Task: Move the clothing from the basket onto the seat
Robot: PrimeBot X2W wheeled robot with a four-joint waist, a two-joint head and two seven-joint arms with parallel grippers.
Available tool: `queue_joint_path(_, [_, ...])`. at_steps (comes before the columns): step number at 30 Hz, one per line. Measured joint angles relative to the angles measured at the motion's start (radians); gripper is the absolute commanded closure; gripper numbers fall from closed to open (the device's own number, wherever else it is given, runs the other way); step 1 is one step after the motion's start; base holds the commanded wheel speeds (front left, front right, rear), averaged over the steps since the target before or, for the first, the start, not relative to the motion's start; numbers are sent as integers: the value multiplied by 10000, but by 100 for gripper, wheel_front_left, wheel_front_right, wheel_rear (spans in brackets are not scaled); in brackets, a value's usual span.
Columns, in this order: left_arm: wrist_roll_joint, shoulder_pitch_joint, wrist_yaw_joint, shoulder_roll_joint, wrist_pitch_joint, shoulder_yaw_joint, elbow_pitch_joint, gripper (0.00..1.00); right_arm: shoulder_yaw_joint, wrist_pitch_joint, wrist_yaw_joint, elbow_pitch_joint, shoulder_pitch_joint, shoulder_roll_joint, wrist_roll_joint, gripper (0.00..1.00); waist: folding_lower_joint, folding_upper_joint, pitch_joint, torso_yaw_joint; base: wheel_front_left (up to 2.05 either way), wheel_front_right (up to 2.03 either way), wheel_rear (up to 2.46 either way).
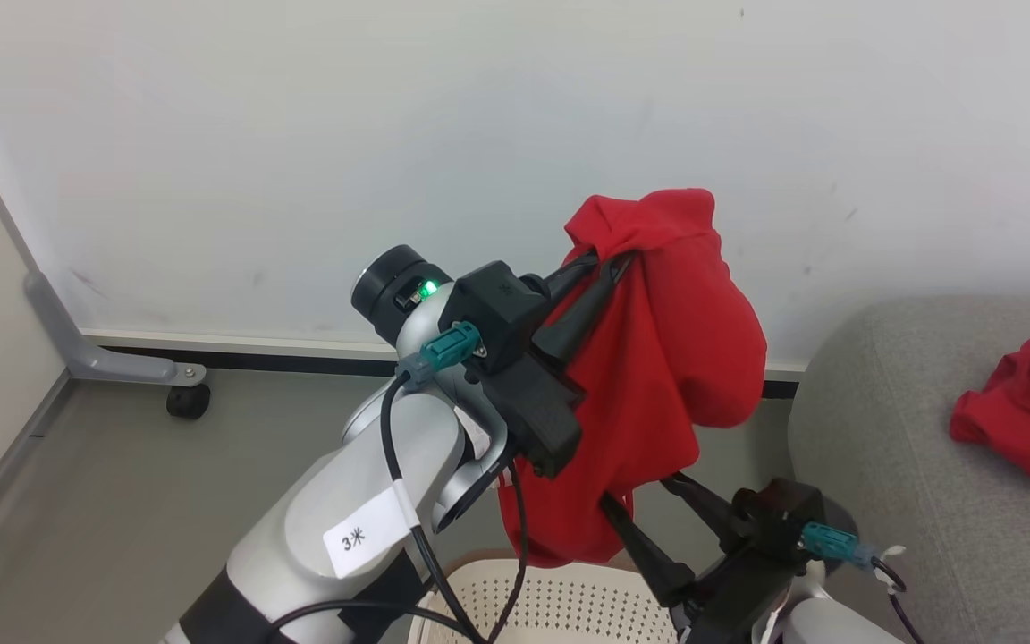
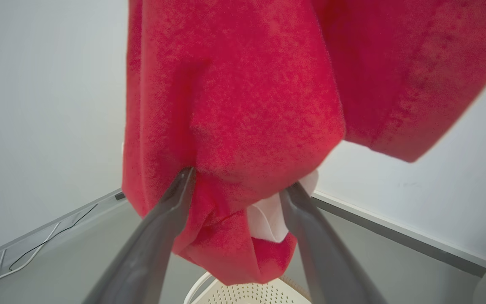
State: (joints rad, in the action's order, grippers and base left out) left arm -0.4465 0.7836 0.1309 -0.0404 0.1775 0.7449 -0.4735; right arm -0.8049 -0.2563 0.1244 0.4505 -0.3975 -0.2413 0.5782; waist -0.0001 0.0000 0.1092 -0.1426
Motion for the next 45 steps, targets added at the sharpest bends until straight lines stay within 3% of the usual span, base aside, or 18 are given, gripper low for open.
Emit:
queue_joint_path(7, [-107, -306, -81, -52, -309, -38, 345, 100, -1053, -2, 0, -405, -652, -240, 663, 0, 1, 0, -5, -55, 0, 0, 0])
queue_joint_path(9, [-205, -434, -151, -144, -389, -88, 380, 100, -1266, -2, 2, -416, -896, -219, 763, 64, 1, 0, -25, -7, 0, 0, 0])
queue_joint_path(10, [-274, -491, -178, -199, -443, -121, 372, 100, -1333, -2, 2, -416, -1008, -209, 779, 73, 1, 0, -37, 22, 0, 0, 0])
queue_joint_path(11, [-297, -535, -184, -249, -487, -148, 359, 100, -1386, -2, 2, -414, -1093, -213, 857, 92, 1, 0, -50, 52, 0, 0, 0])
queue_joint_path(12, [-303, -583, -249, -301, -499, -182, 359, 100, -1432, -2, 2, -389, -1160, -205, 930, 100, 1, 0, -63, 86, 0, 0, 0])
queue_joint_path(20, [-487, -945, -456, -577, -671, -464, 184, 100, -1670, -2, 2, -470, -1261, -451, 1296, 100, 1, 0, -155, 396, 0, 0, 0])
queue_joint_path(21, [-529, -1003, -499, -623, -702, -516, 128, 81, -1670, -2, 2, -500, -1261, -531, 1333, 100, 1, 0, -168, 453, 0, 0, 0])
queue_joint_path(23, [-548, -1131, -535, -717, -702, -581, 35, 54, -1618, -2, 2, -550, -1261, -688, 1363, 100, 1, 0, -191, 572, 0, 0, 0])
queue_joint_path(24, [-571, -1201, -573, -765, -702, -612, -12, 32, -1546, -2, 2, -571, -1261, -757, 1394, 100, 1, 0, -203, 637, 0, 0, 0])
queue_joint_path(25, [-616, -1274, -616, -802, -702, -658, -38, 0, -1486, -2, 2, -604, -1261, -830, 1446, 100, 1, 0, -212, 702, 0, 0, 0])
queue_joint_path(41, [-1083, -2916, -813, -1024, -418, -855, -151, 0, 483, -2, -15, -1383, -1090, -2278, 1442, 100, 1, 0, -282, 2037, 0, 0, 0])
queue_joint_path(45, [-1114, -3291, -853, -1024, -313, -784, -100, 0, 815, 0, -192, -1797, -754, -2813, 1233, 100, 1, 0, -285, 2430, 0, 0, 0])
